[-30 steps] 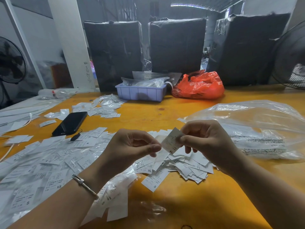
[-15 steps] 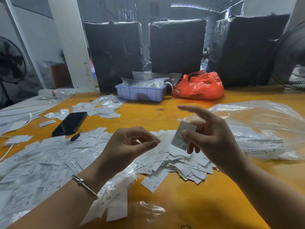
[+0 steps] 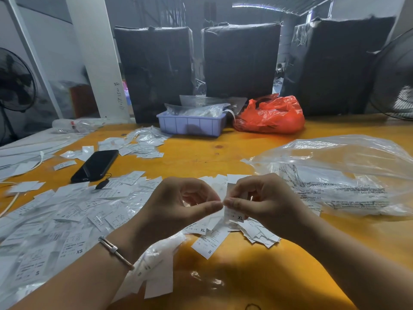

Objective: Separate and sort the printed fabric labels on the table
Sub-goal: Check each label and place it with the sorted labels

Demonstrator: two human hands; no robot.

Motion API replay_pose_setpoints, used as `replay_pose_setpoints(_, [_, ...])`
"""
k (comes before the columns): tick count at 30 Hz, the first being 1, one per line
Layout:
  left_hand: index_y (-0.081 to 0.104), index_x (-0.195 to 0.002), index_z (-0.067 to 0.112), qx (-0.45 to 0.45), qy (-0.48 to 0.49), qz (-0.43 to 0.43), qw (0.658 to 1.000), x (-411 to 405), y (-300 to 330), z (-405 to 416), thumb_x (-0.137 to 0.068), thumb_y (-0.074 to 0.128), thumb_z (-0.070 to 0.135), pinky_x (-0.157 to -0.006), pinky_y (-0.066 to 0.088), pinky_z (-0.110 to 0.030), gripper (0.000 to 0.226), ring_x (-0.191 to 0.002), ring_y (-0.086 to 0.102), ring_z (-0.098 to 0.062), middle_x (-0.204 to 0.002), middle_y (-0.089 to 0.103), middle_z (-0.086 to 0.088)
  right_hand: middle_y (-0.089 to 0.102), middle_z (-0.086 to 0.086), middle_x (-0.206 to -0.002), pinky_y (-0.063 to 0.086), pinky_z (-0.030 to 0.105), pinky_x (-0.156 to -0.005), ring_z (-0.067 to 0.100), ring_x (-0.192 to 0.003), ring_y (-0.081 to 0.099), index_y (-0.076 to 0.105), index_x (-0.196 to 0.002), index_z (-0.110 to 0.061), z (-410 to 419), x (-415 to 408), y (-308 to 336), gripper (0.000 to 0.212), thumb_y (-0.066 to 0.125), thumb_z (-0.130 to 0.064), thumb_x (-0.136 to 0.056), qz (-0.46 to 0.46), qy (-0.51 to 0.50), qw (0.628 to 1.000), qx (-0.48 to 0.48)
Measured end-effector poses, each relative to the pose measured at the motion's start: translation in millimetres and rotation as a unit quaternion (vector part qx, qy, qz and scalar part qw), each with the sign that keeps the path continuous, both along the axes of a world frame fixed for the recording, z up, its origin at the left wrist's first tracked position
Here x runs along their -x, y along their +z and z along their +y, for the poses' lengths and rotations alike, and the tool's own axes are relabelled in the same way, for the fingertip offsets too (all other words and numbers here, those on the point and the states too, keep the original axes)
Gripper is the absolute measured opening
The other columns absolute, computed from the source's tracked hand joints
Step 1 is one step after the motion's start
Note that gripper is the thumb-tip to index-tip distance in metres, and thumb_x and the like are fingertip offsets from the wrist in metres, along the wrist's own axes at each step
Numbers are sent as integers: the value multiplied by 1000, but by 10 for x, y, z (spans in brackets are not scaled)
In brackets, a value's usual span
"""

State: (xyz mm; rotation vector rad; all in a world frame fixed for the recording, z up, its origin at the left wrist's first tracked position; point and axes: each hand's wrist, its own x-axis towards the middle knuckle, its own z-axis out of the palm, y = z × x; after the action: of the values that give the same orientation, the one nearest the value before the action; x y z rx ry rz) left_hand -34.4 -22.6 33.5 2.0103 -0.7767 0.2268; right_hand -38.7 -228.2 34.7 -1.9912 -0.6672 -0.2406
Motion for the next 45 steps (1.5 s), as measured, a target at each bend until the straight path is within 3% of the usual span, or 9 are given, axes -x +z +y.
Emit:
replay_pose_setpoints(4, [77,-82,10,-13,1,-32,999,-1,7,2,-75,74,32,-63,58,-22,23,-66,72,-10,-73,75,3,71,6,-69,51,34,-56,20,-61,64,76,-80,-7,-5,47,72,2,74,-7,-79,-17,-1,1000,-3])
replay_pose_setpoints(8, [77,-82,11,7,2,-35,999,-4,11,11,-75,77,25,-63,57,-23,16,-65,72,-13,-74,75,2,71,5,-76,42,12,-53,2,-57,59,73,-97,-15,-58,111,209,34,62,13,-81,-87,-67,981,-160])
replay_pose_setpoints(12, [77,-82,10,17,0,-38,999,3,17,9,-73,78,25,-63,57,-21,18,-65,72,-12,-74,75,1,72,-9,-88,53,14,-62,1,-78,69,60,-119,-25,-56,208,271,50,73,-1,-78,-149,-71,972,-165])
replay_pose_setpoints(17, [77,-83,9,15,3,-42,999,0,23,5,-72,77,25,-63,57,-21,19,-65,72,-13,-74,75,0,73,-3,-85,58,26,-62,6,-74,70,63,-119,-20,21,251,215,50,79,-4,-74,-176,-90,974,-113])
replay_pose_setpoints(25, [77,-82,10,11,-4,-38,999,22,23,-32,-72,76,25,-62,57,-20,18,-64,71,-11,-74,75,0,69,-7,-91,52,9,-74,-7,-90,65,64,-115,-23,59,229,162,42,77,-10,-77,-197,-111,972,-68])
replay_pose_setpoints(29, [77,-82,10,15,1,-31,999,32,23,-27,-72,75,29,-63,58,-22,22,-64,72,-11,-73,75,2,73,-1,-85,55,15,-73,4,-82,69,68,-110,-18,48,207,147,37,77,-3,-77,-206,-119,970,-47])
replay_pose_setpoints(35, [77,-83,10,20,1,-19,1000,15,20,-21,-73,74,27,-63,57,-20,20,-65,71,-11,-75,75,2,72,-5,-81,54,36,-59,14,-63,66,71,-101,-22,16,214,161,26,74,-8,-79,-213,-118,970,6])
replay_pose_setpoints(40, [76,-83,15,13,0,-19,1000,6,12,-8,-75,73,30,-61,55,-17,17,-65,71,-10,-75,75,6,72,-6,-79,51,39,-56,18,-61,64,70,-94,-24,4,200,161,21,64,-17,-76,-196,-116,973,37])
replay_pose_setpoints(45, [76,-84,12,9,-7,-13,1000,3,7,1,-76,72,31,-62,57,-19,21,-66,72,-11,-76,76,5,71,-8,-76,51,39,-56,18,-60,64,70,-85,-23,-36,150,155,17,72,-7,-78,-189,-116,973,61])
